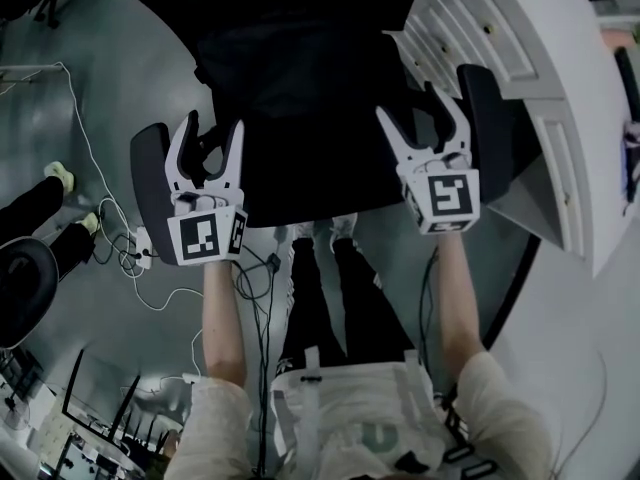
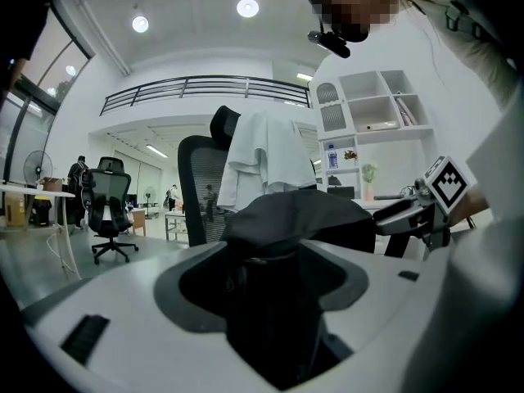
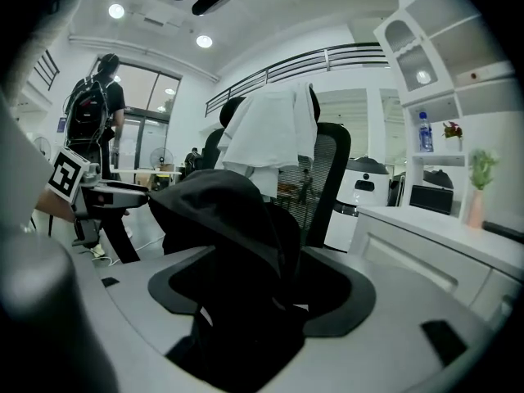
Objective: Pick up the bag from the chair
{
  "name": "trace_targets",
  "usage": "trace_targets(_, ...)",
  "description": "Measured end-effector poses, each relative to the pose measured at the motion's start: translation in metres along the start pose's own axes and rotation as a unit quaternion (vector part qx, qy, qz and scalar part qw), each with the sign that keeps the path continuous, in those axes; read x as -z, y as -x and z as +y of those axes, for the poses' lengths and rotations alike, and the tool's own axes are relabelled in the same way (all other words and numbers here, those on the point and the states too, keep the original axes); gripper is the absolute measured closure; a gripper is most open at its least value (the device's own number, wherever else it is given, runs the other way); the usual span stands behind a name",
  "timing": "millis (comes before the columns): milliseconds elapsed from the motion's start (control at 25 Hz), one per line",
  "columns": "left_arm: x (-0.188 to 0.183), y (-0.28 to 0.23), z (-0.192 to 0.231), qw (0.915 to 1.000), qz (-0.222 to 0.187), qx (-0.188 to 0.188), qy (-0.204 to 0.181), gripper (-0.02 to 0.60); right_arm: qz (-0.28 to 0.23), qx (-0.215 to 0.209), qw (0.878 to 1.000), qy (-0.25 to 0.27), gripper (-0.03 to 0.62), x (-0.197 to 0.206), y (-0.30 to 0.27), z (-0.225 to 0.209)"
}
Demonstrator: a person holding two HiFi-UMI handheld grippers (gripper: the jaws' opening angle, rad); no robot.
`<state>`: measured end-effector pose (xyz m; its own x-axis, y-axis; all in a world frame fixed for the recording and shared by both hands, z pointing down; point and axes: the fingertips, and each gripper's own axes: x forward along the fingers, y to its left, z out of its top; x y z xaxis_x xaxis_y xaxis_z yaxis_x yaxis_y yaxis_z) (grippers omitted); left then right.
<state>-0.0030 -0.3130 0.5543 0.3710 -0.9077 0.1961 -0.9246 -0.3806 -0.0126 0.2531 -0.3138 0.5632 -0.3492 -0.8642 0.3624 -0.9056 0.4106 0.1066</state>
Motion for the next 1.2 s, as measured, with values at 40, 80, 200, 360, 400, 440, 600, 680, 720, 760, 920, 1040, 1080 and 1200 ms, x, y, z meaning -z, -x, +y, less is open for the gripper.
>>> trace_targets(40, 0.001, 0.002, 0.003, 1.0000, 0.000, -0.006, -0.002, 0.314, 0.002, 0.000, 1.000, 0.001, 0.279, 0.002, -0.001, -0.002)
trace_targets(80, 0.002, 0.004, 0.007, 0.9999, -0.001, -0.016, -0.002, 0.316, 0.004, 0.000, 1.000, 0.003, 0.279, 0.004, -0.002, -0.003)
trace_targets(200, 0.010, 0.002, 0.014, 0.9995, 0.007, -0.029, -0.001, 0.316, 0.014, -0.002, 1.000, 0.009, 0.279, 0.011, -0.005, -0.006)
trace_targets(360, 0.024, -0.010, 0.017, 0.9994, 0.020, -0.027, -0.002, 0.316, 0.032, 0.003, 0.999, 0.030, 0.279, 0.024, -0.013, -0.012)
trace_targets(400, 0.028, -0.012, 0.021, 0.9992, 0.024, -0.032, 0.004, 0.316, 0.037, 0.003, 0.999, 0.034, 0.279, 0.027, -0.015, -0.013)
trace_targets(440, 0.033, -0.014, 0.026, 0.9987, 0.031, -0.038, 0.008, 0.316, 0.041, 0.004, 0.998, 0.036, 0.279, 0.029, -0.019, -0.014)
trace_targets(600, 0.069, -0.031, 0.037, 0.9949, 0.086, -0.051, 0.006, 0.316, 0.055, 0.006, 0.998, 0.042, 0.279, 0.040, -0.028, -0.017)
trace_targets(680, 0.083, -0.038, 0.043, 0.9932, 0.102, -0.055, 0.009, 0.317, 0.055, 0.009, 0.998, 0.039, 0.279, 0.046, -0.034, -0.018)
trace_targets(720, 0.087, -0.042, 0.045, 0.9926, 0.107, -0.056, 0.009, 0.318, 0.055, 0.010, 0.998, 0.037, 0.279, 0.049, -0.037, -0.018)
trace_targets(760, 0.091, -0.046, 0.047, 0.9922, 0.111, -0.056, 0.009, 0.318, 0.056, 0.010, 0.998, 0.036, 0.279, 0.052, -0.040, -0.018)
trace_targets(920, 0.102, -0.059, 0.051, 0.9909, 0.125, -0.049, 0.004, 0.316, 0.063, 0.011, 0.997, 0.036, 0.279, 0.065, -0.050, -0.021)
trace_targets(1040, 0.104, -0.067, 0.047, 0.9908, 0.131, -0.027, -0.025, 0.316, 0.064, 0.005, 0.997, 0.036, 0.279, 0.070, -0.058, -0.022)
trace_targets(1080, 0.104, -0.070, 0.045, 0.9905, 0.131, -0.017, -0.038, 0.316, 0.062, 0.001, 0.997, 0.038, 0.279, 0.070, -0.061, -0.021)
trace_targets(1200, 0.101, -0.079, 0.039, 0.9880, 0.130, 0.010, -0.083, 0.316, 0.057, -0.005, 0.998, 0.042, 0.279, 0.067, -0.070, -0.020)
